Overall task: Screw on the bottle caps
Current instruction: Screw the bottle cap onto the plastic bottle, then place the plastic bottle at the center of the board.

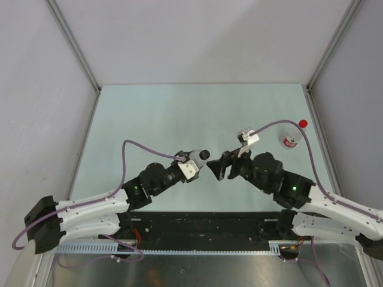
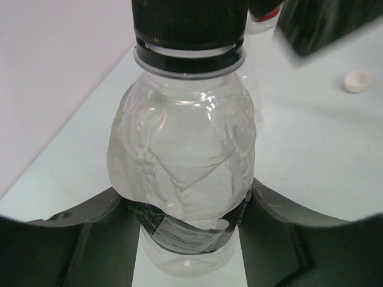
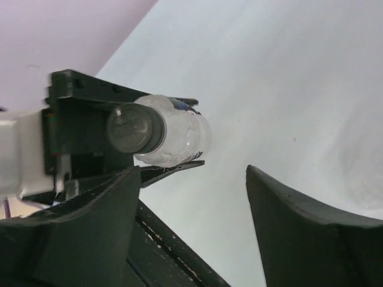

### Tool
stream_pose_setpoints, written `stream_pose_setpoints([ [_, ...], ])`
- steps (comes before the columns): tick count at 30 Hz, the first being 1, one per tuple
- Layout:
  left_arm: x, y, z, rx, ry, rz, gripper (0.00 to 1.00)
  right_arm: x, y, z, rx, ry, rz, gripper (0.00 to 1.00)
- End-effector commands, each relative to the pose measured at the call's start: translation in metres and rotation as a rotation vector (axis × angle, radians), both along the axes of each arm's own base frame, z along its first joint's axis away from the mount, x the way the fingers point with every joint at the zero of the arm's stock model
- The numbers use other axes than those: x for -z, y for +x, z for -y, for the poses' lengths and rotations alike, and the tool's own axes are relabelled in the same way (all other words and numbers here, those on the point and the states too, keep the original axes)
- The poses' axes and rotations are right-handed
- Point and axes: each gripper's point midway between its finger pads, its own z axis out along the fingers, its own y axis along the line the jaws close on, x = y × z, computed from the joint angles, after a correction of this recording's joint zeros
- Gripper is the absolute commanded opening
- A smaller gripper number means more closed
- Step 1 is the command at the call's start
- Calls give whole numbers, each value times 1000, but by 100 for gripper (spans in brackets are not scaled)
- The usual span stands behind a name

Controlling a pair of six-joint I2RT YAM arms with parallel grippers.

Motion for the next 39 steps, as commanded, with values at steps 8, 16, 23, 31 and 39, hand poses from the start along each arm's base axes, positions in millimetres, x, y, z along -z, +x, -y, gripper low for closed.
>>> stream_pose_setpoints([
  [8,-23,-47,14,295,-163,-58,23,-66,-31,-4,-269,26,352,87],
  [16,-19,-49,21,313,-162,-102,24,-70,-28,-38,-363,-6,485,81],
  [23,-26,-54,18,320,-203,-121,56,-59,-8,-32,-248,-57,452,20],
  [31,-35,-37,6,189,-281,-149,99,-109,52,66,339,-23,455,11],
  [39,-34,-12,-6,25,-352,-182,100,-124,114,212,938,-55,411,5],
])
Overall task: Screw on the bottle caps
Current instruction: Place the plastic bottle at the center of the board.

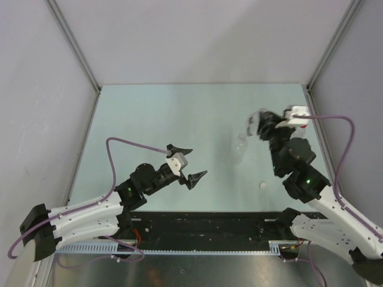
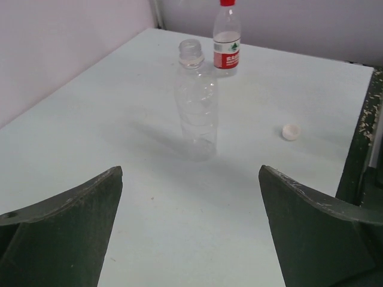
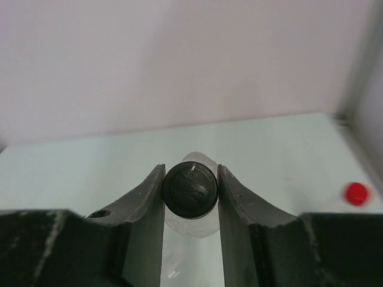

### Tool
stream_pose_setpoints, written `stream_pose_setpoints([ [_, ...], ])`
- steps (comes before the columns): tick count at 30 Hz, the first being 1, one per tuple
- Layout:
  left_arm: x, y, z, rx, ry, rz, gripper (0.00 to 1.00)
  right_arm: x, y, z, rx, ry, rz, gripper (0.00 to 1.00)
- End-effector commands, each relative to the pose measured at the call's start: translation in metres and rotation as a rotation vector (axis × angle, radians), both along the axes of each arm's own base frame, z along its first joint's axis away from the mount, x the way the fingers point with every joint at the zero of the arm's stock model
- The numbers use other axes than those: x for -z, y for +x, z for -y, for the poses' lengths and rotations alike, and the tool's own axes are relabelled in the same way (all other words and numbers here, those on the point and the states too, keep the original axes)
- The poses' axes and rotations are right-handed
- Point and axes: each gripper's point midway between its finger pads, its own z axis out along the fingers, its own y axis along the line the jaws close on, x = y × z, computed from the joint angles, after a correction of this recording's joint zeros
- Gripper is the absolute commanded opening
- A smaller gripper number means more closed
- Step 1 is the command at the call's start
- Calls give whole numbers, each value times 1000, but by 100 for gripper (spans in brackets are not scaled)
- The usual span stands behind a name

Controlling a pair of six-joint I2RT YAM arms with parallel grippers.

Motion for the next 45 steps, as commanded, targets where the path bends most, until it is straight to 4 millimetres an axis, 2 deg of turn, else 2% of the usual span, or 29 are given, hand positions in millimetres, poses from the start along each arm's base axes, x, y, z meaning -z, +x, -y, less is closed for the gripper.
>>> stream_pose_setpoints([
  [1,-12,20,-11,-136,-99,-41,100,-12,34,81,322,94,3,6],
  [2,-14,23,-13,-158,-113,-53,100,-3,49,90,343,96,-22,8],
  [6,-15,30,-17,-202,-151,-92,100,28,100,118,368,115,-88,2],
  [9,-12,31,-19,-217,-153,-102,100,43,131,119,331,60,-97,3],
  [12,-10,34,-23,-241,-159,-112,99,62,152,116,313,-7,-121,3],
  [17,-7,36,-25,-257,-152,-111,99,121,173,115,305,-41,-235,3],
  [19,-6,38,-26,-266,-147,-110,99,142,175,114,302,-39,-258,4],
  [21,-5,38,-27,-269,-145,-109,100,159,175,115,304,-35,-278,10],
  [24,-8,35,-27,-255,-152,-104,99,182,172,114,301,-40,-322,13],
  [27,-11,34,-27,-250,-159,-96,99,197,168,116,310,-38,-347,17],
  [31,-10,35,-26,-251,-156,-100,99,211,159,118,317,-38,-370,34],
  [35,-9,35,-26,-251,-154,-103,99,224,151,120,324,-50,-411,46],
  [39,-9,36,-27,-255,-155,-101,100,224,146,124,342,-47,-417,62],
  [45,-11,28,-22,-202,-159,-92,99,189,139,124,332,-34,-343,85],
])
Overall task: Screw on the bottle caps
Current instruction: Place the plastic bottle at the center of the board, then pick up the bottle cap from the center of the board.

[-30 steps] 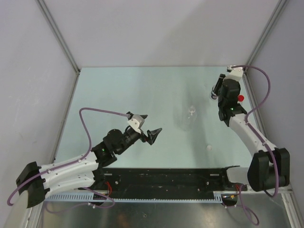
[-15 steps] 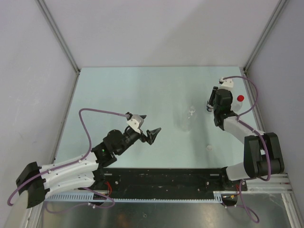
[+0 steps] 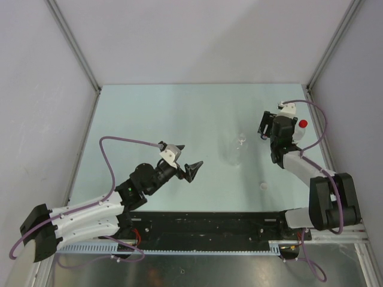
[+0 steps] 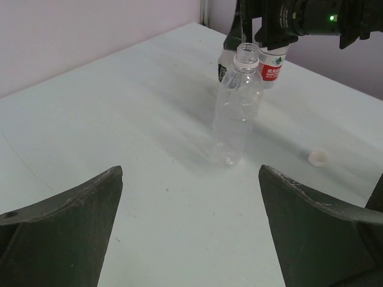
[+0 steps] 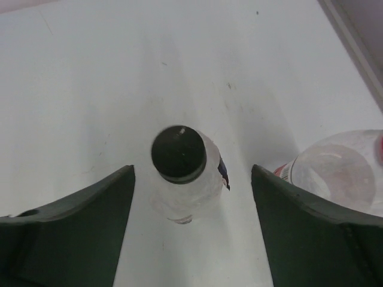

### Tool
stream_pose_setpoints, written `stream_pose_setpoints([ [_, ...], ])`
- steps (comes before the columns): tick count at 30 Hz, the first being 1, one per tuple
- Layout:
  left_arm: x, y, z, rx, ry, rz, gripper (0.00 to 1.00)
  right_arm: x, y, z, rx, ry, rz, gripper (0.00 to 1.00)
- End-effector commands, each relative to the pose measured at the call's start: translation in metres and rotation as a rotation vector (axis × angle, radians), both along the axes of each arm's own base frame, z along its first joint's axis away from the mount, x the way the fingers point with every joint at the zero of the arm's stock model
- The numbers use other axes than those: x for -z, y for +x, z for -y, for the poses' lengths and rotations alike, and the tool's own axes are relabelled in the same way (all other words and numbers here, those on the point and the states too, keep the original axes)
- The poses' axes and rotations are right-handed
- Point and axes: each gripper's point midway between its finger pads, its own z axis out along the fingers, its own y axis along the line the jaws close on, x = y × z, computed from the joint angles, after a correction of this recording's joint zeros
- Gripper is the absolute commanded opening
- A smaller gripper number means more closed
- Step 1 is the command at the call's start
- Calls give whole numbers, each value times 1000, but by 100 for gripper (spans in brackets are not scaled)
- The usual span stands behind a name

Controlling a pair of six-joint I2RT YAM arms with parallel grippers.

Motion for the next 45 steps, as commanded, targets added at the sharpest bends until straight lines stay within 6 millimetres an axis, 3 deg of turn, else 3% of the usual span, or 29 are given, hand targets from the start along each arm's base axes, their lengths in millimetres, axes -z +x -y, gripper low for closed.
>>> stream_pose_setpoints([
  [1,-14,-4,1,26,-53,33,100,-47,-5,3,11,17,120,89],
  [3,-13,-4,1,27,-48,33,100,-58,-10,1,-8,25,139,97],
  [8,-9,-2,2,19,-44,20,99,-79,-43,-5,-24,122,129,99],
  [10,-9,-1,2,16,-47,15,99,-68,-75,-8,-12,204,41,99],
  [15,-5,1,6,16,-34,6,99,-14,-176,-9,80,358,-279,95],
  [18,-2,4,11,20,-22,-10,99,2,-210,-19,118,461,-364,84],
  [21,6,7,17,22,-2,-29,100,4,-219,-47,62,586,-417,71],
  [23,9,10,16,8,5,-35,99,20,-230,-51,104,610,-514,66],
  [28,5,11,10,-14,-6,-23,99,68,-248,-39,276,552,-689,57],
  [33,-1,10,0,-34,-21,2,99,84,-246,-17,408,465,-678,49],
  [40,1,12,-5,-50,-15,8,99,107,-241,-34,347,479,-736,40],
  [45,2,14,-5,-61,-14,3,99,118,-241,-29,355,427,-757,38],
])
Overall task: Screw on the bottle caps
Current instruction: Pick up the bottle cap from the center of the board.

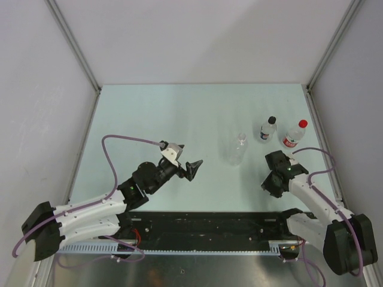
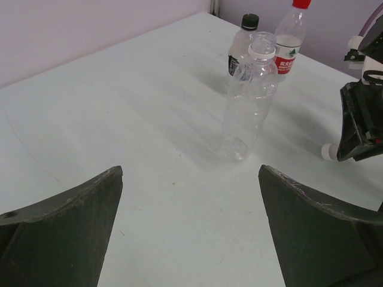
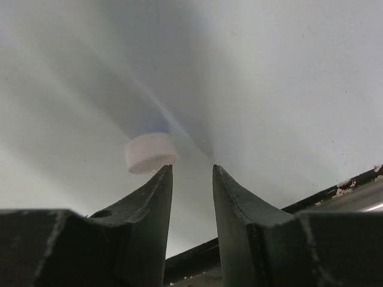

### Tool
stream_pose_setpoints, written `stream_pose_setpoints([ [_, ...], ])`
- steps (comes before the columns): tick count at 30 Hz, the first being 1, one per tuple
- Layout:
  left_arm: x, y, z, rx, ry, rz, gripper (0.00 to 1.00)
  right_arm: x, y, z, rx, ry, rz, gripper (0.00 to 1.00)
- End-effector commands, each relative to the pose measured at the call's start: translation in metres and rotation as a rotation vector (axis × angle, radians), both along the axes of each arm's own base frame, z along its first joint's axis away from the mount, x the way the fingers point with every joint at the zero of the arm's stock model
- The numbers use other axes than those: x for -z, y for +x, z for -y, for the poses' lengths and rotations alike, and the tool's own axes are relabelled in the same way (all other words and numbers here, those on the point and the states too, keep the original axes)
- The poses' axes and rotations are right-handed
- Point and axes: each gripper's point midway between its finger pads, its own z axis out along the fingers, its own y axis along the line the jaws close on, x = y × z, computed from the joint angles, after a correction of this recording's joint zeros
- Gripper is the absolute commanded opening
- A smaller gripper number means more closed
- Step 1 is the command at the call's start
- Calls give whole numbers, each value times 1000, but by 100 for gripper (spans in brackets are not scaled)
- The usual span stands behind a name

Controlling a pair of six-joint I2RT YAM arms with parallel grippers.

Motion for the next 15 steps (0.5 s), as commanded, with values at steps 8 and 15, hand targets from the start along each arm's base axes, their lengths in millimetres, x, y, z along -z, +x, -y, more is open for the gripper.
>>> stream_pose_setpoints([
  [8,-11,2,-2,-6,-48,21,99,12,27,1,-48,-27,105,24],
  [15,-13,-4,3,34,-60,15,99,-9,34,-2,-109,13,205,27],
])
